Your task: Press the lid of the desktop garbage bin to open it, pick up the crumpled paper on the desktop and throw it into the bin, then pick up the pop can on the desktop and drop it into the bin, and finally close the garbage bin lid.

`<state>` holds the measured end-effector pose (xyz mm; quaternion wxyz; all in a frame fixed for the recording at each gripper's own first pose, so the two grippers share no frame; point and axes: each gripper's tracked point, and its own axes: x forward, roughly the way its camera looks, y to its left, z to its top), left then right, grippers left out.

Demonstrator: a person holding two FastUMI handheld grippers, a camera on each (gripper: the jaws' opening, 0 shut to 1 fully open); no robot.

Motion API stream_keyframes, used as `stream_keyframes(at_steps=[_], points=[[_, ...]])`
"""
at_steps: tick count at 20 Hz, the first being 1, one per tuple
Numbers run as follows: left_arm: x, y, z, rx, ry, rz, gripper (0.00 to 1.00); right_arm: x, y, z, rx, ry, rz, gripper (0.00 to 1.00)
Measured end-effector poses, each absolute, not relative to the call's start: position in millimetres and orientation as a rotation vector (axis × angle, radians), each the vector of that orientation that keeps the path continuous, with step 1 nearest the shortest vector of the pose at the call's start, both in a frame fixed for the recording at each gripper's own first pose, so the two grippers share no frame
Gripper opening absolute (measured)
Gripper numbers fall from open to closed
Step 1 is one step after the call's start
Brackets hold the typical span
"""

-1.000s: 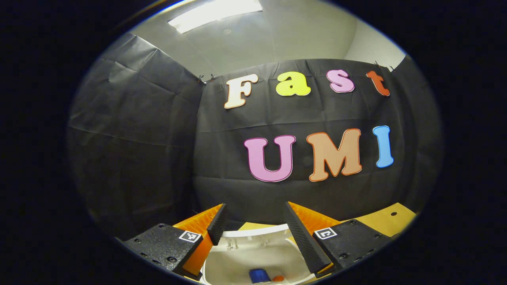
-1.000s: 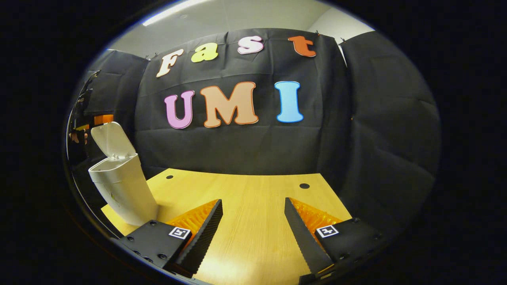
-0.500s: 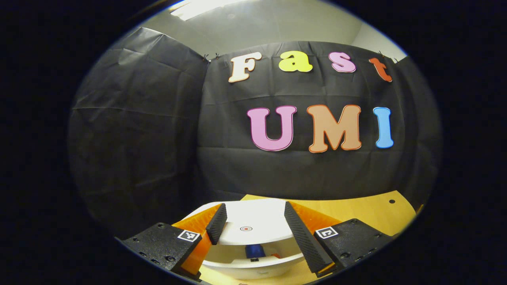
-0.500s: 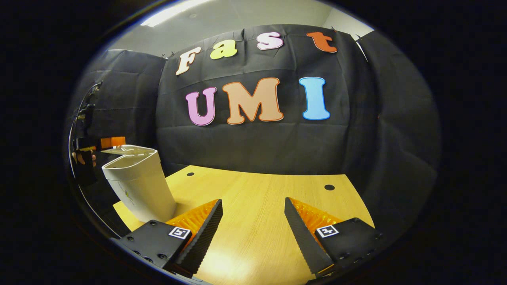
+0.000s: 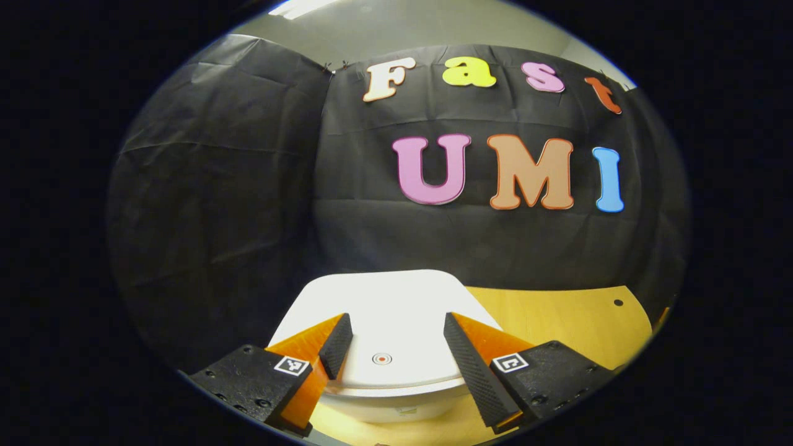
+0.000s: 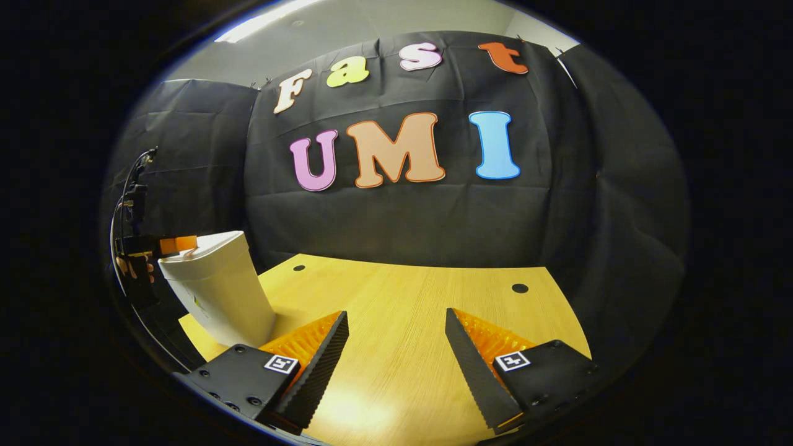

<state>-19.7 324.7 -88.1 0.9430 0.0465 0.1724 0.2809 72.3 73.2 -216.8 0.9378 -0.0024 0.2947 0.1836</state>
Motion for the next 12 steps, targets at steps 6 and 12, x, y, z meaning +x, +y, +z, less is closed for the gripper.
stream_keyframes(at_steps=[6, 12], points=[[-17, 313, -97, 0.076, 0.392, 0.502, 0.94, 74, 83, -215, 0.013, 0.599, 0.404, 0.99], [-3, 276, -82, 0.073, 0.273, 0.470, 0.93, 86, 68, -180, 0.063, 0.522, 0.380, 0.99]])
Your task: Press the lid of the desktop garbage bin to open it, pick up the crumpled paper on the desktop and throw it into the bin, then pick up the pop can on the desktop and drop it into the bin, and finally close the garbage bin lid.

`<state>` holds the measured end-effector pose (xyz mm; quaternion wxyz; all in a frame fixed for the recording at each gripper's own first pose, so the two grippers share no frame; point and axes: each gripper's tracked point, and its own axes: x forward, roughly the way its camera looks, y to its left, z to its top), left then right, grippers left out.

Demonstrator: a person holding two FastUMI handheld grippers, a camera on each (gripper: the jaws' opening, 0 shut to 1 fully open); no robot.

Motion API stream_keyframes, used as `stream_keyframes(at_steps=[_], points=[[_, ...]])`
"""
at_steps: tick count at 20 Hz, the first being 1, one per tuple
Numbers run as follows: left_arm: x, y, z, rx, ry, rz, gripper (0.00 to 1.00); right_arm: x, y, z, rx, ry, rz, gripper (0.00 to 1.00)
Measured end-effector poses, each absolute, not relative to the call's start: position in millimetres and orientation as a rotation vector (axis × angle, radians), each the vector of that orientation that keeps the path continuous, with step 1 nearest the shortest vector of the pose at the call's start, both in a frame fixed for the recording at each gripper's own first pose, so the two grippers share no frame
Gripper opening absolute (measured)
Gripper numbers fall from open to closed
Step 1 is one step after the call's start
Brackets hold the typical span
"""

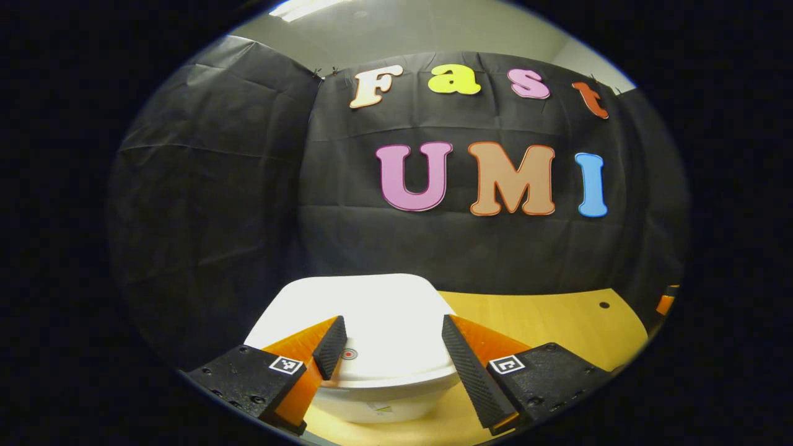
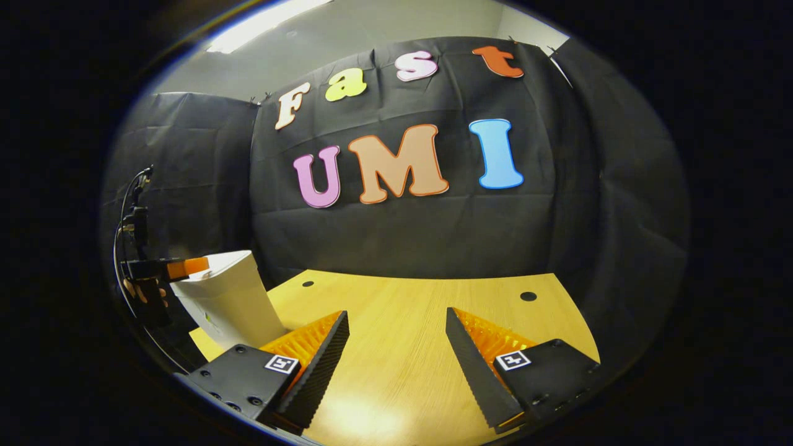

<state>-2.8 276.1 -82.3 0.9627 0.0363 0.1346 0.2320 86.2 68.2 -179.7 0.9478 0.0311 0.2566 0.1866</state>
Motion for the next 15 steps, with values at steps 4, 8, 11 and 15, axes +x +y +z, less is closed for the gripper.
stream_keyframes(at_steps=[4, 8, 11, 15], points=[[29, 198, -65, 0.116, 0.175, 0.323, 0.93, 88, 44, -139, 0.064, 0.436, 0.327, 0.97], [47, 94, -63, 0.118, 0.093, 0.110, 0.92, 81, 14, -106, 0.048, 0.343, 0.262, 0.96], [52, 31, -74, 0.075, 0.095, -0.004, 0.90, 69, -9, -95, 0.042, 0.304, 0.215, 0.96], [52, -13, -73, 0.020, 0.095, -0.087, 0.90, 53, -29, -94, 0.060, 0.307, 0.173, 0.96]])
